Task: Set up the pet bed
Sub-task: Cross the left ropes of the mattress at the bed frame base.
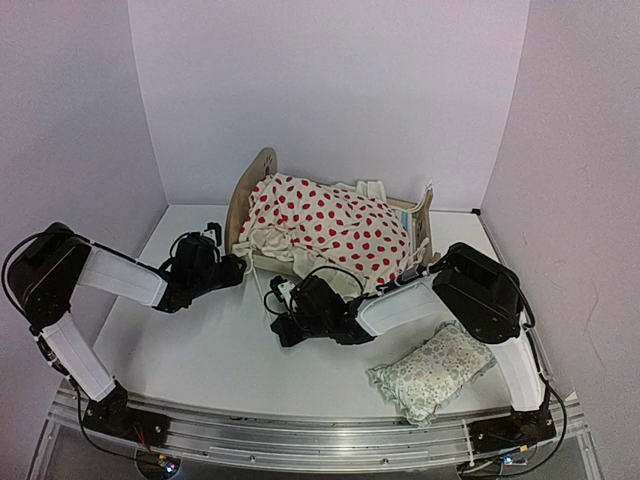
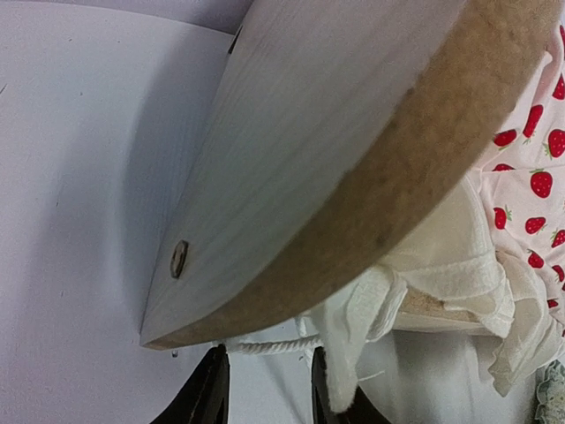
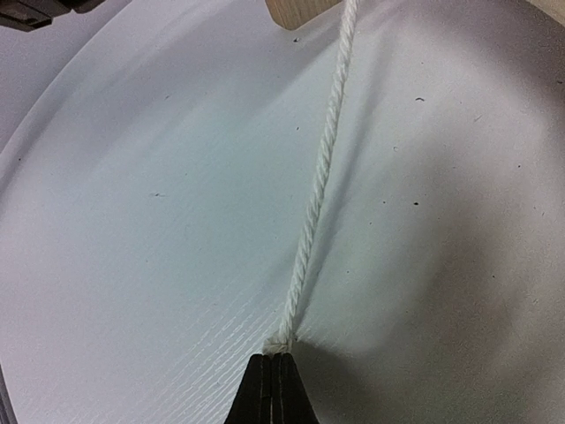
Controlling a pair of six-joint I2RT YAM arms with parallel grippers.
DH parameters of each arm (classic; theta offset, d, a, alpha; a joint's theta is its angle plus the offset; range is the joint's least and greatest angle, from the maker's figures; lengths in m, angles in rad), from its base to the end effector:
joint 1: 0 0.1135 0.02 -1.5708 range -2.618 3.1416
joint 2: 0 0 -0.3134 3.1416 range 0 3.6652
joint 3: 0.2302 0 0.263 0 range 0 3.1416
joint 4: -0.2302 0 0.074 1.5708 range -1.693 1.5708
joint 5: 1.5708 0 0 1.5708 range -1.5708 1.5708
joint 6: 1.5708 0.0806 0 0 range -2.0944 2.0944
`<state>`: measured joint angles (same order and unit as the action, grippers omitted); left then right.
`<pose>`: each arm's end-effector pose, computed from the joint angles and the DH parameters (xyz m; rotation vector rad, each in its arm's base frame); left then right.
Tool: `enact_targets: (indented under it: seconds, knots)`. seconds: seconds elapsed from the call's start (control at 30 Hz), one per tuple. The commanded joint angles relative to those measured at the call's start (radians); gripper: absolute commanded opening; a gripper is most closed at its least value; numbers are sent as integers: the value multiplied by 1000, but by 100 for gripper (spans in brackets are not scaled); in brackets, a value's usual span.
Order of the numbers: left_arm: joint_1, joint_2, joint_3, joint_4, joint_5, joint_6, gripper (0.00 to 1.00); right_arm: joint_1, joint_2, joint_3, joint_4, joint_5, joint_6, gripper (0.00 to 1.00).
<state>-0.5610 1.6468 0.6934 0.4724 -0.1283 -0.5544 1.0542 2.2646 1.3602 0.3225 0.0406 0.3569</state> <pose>0.3251 -0.1921 0.1807 -0.0746 2.0936 -0.5574 0.2770 0.4809 0.1053 -0.7471 2.1277 0.7534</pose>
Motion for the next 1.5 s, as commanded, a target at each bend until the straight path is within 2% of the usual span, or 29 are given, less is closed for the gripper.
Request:
enact_targets:
  seconds: [0.0,0.1,0.17,0.23,0.37,0.67,0.77,0.8,0.83,0.93,0.97,1.13,1.47]
  knots:
    - [7,18,42,32,-17,-8,29,6,-59,-16,4,-33,-5,0]
    - [9,18,35,40,-29,-9,22,6,-64,-18,4,-33,-3,0]
    - [9,17,22,58,-21,-11,9,6,-67,-20,4,-33,-3,0]
    - [9,9,17,57,5,-23,1,7,-69,-21,5,-33,-2,0]
    - [7,-43,-12,0,24,-92,0,6,-76,-23,5,-60,2,0]
    - [-25,-266,-151,-100,20,-206,0,6,-86,-20,6,-79,13,0]
    - [-39,-322,-199,-94,36,-247,0,6,-87,-18,4,-80,13,0]
    - [-43,-335,-207,-95,29,-246,4,6,-86,-18,4,-79,13,0]
    - [-45,-343,-209,-94,16,-218,13,6,-85,-18,4,-78,13,0]
    - [-45,-321,-177,-92,-28,-66,52,6,-83,-15,4,-84,18,0]
    - [-44,-295,-146,-112,-36,-16,56,6,-84,-15,4,-85,18,0]
    - [-43,-155,-4,-166,-49,121,60,6,-86,-19,5,-79,12,0]
    - [-45,4,154,-274,-226,120,51,6,-107,-42,8,-76,-5,0]
